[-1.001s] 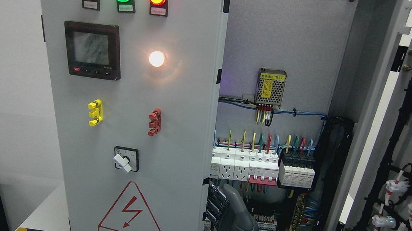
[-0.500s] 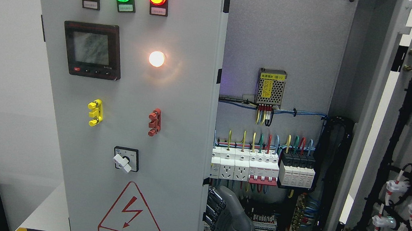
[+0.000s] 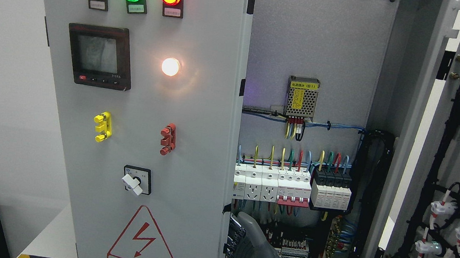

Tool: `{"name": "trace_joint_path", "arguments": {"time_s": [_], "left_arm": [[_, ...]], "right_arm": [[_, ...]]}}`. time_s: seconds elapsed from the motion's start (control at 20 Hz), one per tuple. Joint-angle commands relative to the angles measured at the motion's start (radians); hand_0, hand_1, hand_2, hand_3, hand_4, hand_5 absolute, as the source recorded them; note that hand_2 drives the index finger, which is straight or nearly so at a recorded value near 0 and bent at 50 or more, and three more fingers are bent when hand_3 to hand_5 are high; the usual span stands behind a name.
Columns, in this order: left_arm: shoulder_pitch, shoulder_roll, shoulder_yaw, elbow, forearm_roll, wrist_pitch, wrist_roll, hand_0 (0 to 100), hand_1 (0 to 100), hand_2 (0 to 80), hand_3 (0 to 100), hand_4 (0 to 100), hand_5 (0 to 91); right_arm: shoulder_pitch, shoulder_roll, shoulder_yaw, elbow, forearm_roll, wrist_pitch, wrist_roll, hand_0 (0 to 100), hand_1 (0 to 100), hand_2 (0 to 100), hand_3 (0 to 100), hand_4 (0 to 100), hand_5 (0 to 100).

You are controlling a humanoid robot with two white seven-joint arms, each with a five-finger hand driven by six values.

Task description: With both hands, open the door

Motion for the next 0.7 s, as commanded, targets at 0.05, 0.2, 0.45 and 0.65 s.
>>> {"name": "trace_joint_path", "arguments": {"time_s": [0.05, 0.2, 0.45, 0.65], "left_arm": [[0.000, -0.034, 0.000, 0.000, 0.000, 0.000, 0.000, 0, 0, 0.0, 0, 0, 0.0], [0.000, -0.034, 0.000, 0.000, 0.000, 0.000, 0.000, 0, 0, 0.0, 0, 0, 0.0], [0.000, -0.034, 0.000, 0.000, 0.000, 0.000, 0.000, 0, 0, 0.0, 0, 0, 0.0], [0.000, -0.034, 0.000, 0.000, 0.000, 0.000, 0.000, 0, 0, 0.0, 0, 0, 0.0]], "right_arm": [[0.028, -0.001, 0.028, -0.057, -0.013, 0.001, 0.026, 38, 0, 0, 0, 0, 0], [0.037, -0.004, 0.044, -0.077, -0.042, 0.001, 0.034, 38, 0, 0, 0, 0, 0], [0.048, -0.007, 0.066, -0.106, -0.082, 0.001, 0.039, 38, 0, 0, 0, 0, 0], [0.051, -0.007, 0.087, -0.132, -0.088, 0.001, 0.042, 38, 0, 0, 0, 0, 0]]}}
